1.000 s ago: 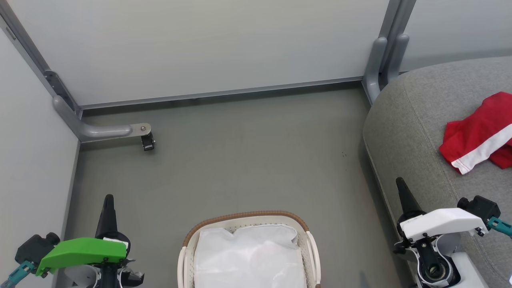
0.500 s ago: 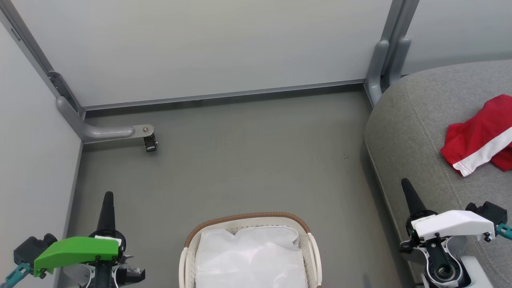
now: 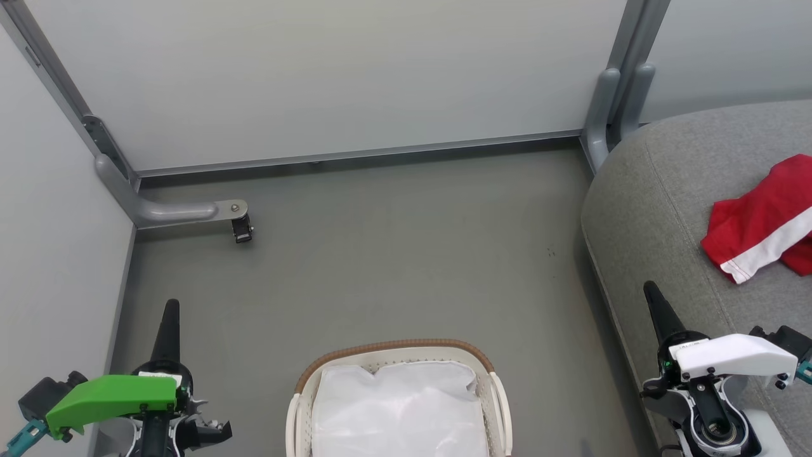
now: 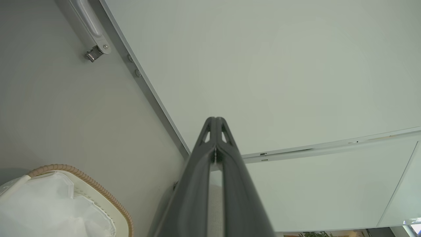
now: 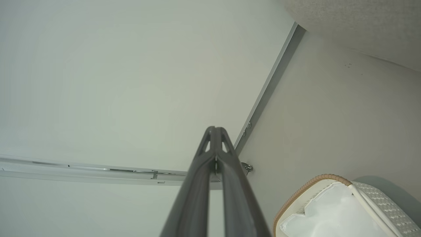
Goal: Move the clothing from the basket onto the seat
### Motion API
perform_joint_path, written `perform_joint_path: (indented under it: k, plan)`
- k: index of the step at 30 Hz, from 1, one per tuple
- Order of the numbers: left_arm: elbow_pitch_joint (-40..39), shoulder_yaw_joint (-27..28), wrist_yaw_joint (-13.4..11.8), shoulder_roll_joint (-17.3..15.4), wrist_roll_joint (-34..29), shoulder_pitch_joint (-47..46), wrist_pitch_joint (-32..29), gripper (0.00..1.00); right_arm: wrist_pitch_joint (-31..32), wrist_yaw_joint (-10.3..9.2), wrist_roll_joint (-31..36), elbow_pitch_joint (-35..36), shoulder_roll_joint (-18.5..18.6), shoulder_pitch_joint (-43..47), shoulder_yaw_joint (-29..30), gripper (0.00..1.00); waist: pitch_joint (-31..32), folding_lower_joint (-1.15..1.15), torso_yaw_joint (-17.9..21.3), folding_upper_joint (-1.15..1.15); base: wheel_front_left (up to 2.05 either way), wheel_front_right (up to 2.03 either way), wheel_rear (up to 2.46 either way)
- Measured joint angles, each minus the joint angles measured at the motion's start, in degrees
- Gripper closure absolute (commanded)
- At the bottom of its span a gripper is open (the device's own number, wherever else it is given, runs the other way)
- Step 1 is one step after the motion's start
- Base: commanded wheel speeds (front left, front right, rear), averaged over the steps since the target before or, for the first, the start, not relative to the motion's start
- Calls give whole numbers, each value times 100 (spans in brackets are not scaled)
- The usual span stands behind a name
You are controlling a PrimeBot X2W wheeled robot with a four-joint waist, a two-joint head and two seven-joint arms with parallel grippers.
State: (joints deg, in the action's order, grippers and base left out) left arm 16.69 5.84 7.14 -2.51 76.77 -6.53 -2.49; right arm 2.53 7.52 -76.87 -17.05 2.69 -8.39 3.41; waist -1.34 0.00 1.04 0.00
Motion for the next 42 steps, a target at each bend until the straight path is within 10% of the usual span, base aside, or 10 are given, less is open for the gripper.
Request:
perform_joint_path:
  k: [42]
  plan:
    - [-265,65,20,-16,1555,0,-407,100,402,-1,-1541,301,3,190,319,100,116,0,-104,0,0,0,0]
